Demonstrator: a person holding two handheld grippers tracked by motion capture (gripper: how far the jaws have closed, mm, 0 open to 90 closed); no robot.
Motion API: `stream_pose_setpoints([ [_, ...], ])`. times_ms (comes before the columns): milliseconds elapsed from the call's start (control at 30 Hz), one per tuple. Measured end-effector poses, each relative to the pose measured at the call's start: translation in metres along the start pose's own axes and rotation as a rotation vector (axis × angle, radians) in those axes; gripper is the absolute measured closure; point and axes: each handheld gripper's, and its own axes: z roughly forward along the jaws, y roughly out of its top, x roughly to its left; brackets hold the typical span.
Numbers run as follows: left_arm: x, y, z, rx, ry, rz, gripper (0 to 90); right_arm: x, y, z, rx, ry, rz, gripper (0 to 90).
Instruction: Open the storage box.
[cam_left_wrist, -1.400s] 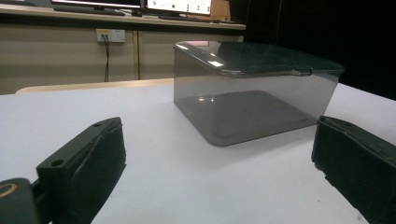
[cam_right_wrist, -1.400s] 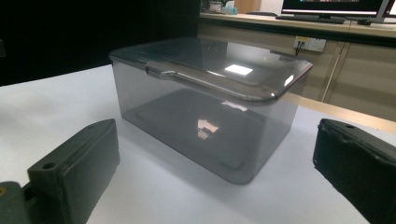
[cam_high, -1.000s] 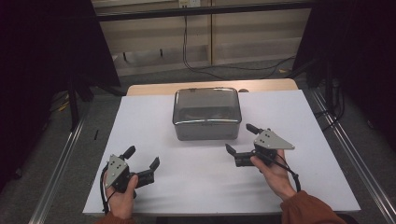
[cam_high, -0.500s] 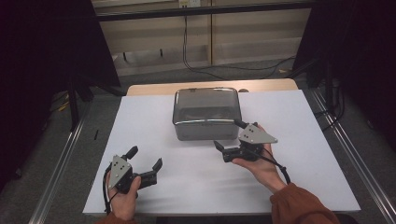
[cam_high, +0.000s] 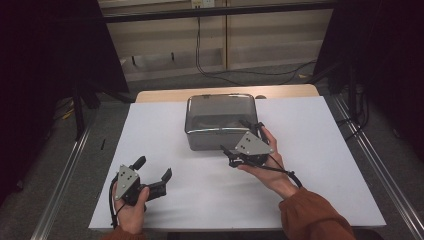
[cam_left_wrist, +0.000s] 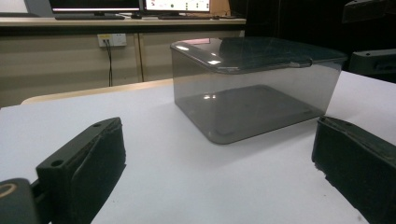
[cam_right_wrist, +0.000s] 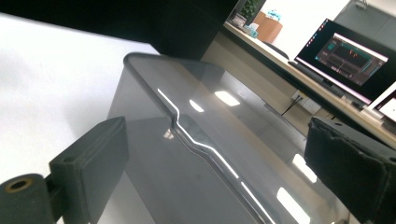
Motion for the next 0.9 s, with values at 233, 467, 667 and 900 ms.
stream_pose_setpoints([
  [233,0.001,0.000,0.000,0.004,0.003,0.000,2.8,0.008,0.002,0.006,0.041,-0.048,-0.216,11.4],
  [467,0.001,0.000,0.000,0.005,0.003,0.001,2.8,0.020,0.005,0.013,0.081,-0.107,-0.489,18.7],
  [667,0.001,0.000,0.001,0.007,0.005,0.003,2.8,0.029,0.006,0.018,0.103,-0.124,-0.628,25.3],
  [900,0.001,0.000,0.002,0.008,0.003,0.004,2.8,0.039,0.001,0.024,0.133,-0.133,-0.781,40.1],
])
